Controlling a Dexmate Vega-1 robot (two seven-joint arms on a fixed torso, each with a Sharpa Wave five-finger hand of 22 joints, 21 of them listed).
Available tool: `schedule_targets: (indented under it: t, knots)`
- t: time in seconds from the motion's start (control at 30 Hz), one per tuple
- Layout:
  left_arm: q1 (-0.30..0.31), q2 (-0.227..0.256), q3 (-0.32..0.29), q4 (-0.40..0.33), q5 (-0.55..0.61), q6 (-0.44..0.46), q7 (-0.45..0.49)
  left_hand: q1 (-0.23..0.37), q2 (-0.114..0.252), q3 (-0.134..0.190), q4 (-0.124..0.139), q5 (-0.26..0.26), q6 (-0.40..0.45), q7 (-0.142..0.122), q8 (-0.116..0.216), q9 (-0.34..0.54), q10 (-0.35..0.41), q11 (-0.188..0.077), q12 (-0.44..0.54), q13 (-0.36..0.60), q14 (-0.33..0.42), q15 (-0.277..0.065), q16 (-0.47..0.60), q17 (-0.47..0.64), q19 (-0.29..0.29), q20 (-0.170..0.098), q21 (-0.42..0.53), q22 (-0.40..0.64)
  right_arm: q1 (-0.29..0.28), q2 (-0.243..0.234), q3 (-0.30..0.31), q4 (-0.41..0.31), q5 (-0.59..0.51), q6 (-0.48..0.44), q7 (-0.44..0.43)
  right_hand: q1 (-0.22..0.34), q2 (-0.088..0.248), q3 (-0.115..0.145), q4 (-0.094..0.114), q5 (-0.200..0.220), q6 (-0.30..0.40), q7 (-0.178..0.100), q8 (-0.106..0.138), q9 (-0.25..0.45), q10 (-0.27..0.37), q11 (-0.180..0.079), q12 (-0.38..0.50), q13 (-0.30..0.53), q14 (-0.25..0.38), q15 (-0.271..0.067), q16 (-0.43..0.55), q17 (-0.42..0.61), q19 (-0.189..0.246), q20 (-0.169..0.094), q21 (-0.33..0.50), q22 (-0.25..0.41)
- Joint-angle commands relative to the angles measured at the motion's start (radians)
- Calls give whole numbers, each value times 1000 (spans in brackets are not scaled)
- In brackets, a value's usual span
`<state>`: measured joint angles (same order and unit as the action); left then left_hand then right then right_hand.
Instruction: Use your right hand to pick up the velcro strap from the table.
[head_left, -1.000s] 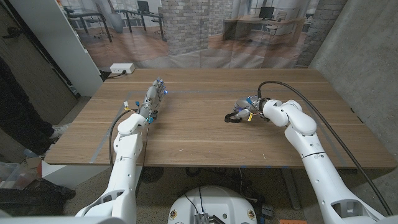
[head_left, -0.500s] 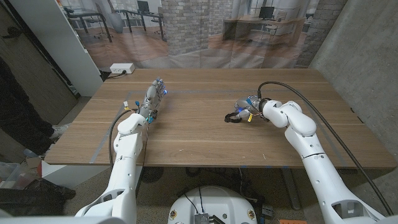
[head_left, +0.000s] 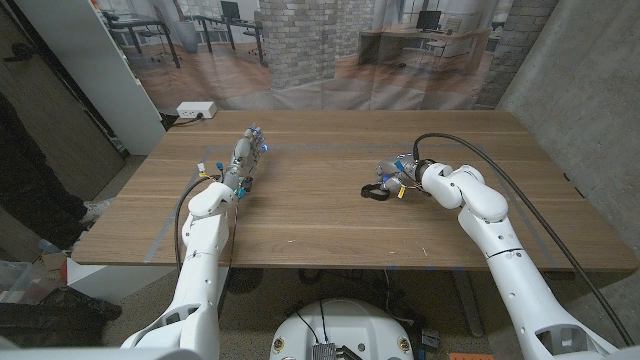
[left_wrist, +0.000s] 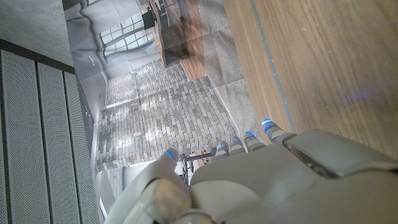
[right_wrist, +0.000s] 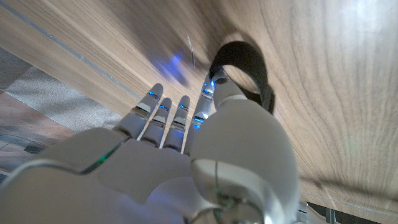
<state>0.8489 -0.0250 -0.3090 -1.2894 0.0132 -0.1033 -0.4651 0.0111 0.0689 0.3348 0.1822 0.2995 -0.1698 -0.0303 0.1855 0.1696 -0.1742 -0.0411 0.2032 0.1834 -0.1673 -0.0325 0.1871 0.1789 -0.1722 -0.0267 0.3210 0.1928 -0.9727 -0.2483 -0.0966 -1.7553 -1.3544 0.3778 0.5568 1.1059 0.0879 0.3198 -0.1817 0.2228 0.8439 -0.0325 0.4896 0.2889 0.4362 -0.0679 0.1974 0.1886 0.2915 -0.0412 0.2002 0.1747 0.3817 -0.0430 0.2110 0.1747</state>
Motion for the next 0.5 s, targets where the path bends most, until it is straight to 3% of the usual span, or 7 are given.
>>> schedule_targets:
  t: [0.03,0.5]
  knots:
    - [9,-1,-3,-12,-5,3,0,3,84,-3,-3,6,-35,-4,-3,6,-47,0,-1,2,-161,-12,-2,3,-30,-3,-5,4,-16,-7,-7,-13,-27,-2,-47,64,19,11,3,-6,37,-4,29,14,31,-9,9,5,20,-95,6,6,18,-91,10,4]
    - [15,3,-1,-21,-6,2,-4,3,85,-5,-3,6,-37,-4,-3,6,-47,-1,-1,2,-162,-13,-2,3,-30,-4,-7,4,-27,0,8,-24,-4,6,-71,79,27,-9,22,-22,42,2,54,40,65,2,12,5,42,-107,10,7,37,-89,15,5]
